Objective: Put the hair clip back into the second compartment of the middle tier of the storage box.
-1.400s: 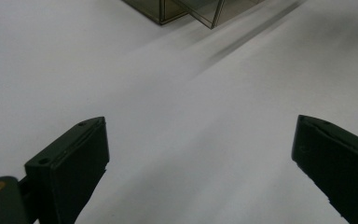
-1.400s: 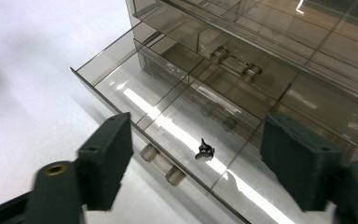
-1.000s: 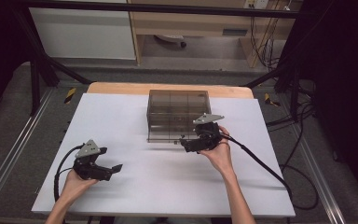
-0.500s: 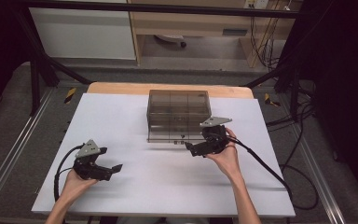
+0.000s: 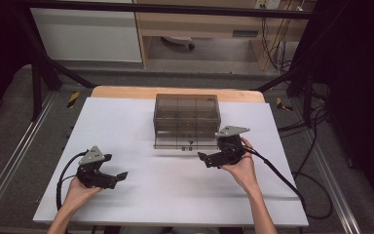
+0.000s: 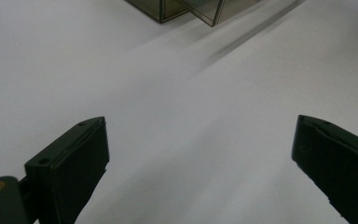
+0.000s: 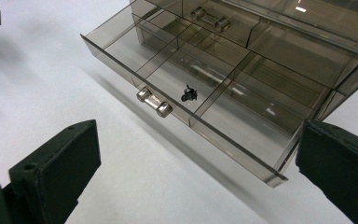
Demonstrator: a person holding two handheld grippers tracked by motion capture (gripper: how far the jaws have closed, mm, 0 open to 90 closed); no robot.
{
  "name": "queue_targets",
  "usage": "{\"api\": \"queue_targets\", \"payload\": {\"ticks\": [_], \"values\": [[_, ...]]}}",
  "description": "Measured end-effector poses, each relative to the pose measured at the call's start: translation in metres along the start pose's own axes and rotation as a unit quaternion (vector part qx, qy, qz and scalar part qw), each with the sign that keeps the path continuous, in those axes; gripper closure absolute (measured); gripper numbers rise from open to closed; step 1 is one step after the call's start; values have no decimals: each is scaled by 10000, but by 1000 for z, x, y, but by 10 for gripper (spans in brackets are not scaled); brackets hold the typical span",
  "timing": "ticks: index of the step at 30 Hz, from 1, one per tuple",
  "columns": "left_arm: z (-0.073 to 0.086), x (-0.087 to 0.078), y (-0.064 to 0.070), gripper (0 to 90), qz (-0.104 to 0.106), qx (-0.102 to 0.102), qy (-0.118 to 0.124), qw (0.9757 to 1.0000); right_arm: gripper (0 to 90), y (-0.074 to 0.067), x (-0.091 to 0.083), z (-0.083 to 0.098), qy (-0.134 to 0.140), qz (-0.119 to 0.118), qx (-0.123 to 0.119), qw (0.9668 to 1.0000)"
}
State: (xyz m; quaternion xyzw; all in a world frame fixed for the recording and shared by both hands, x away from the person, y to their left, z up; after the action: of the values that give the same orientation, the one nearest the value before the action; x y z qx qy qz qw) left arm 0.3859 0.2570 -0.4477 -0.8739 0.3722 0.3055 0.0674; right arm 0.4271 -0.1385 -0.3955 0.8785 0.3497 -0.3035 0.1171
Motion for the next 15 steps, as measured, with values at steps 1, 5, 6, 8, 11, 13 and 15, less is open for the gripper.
{"api": "queue_targets", "payload": {"ticks": [1, 5, 6, 8, 11, 13, 15], "values": [[0, 0, 0, 33, 0, -4, 0, 10000, 5, 0, -1, 1, 6, -10, 14, 10000], [0, 0, 0, 34, -1, -4, 6, 10000, 5, 2, -2, 6, -34, -10, 32, 10000], [0, 0, 0, 33, -1, -4, 9, 10000, 5, 2, -2, 7, -41, 4, 31, 10000], [0, 0, 0, 34, 2, -5, 7, 10000, 5, 3, -2, 9, -46, -3, 33, 10000], [0, 0, 0, 33, 1, -3, -1, 10000, 5, 3, -3, 12, -54, -16, 60, 10000], [0, 0, 0, 33, 1, 1, 6, 10000, 6, 3, -5, 14, -45, -14, 76, 10000], [0, 0, 0, 33, 1, 2, 3, 10000, 7, 3, -6, 16, -15, -18, 89, 10000]]}}
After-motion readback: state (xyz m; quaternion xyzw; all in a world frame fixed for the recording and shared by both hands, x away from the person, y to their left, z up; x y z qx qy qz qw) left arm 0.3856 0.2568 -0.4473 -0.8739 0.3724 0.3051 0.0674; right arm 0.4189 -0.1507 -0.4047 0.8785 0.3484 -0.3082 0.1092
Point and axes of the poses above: each handheld gripper's, and its own axes: x roughly forward along the jaws, z roughly out of its underside, y roughly to its right, the point moved 3 cm from there along x, roughly forward along the jaws, and after that the axes turned 3 degrees about -x, right-handed, at the moved point
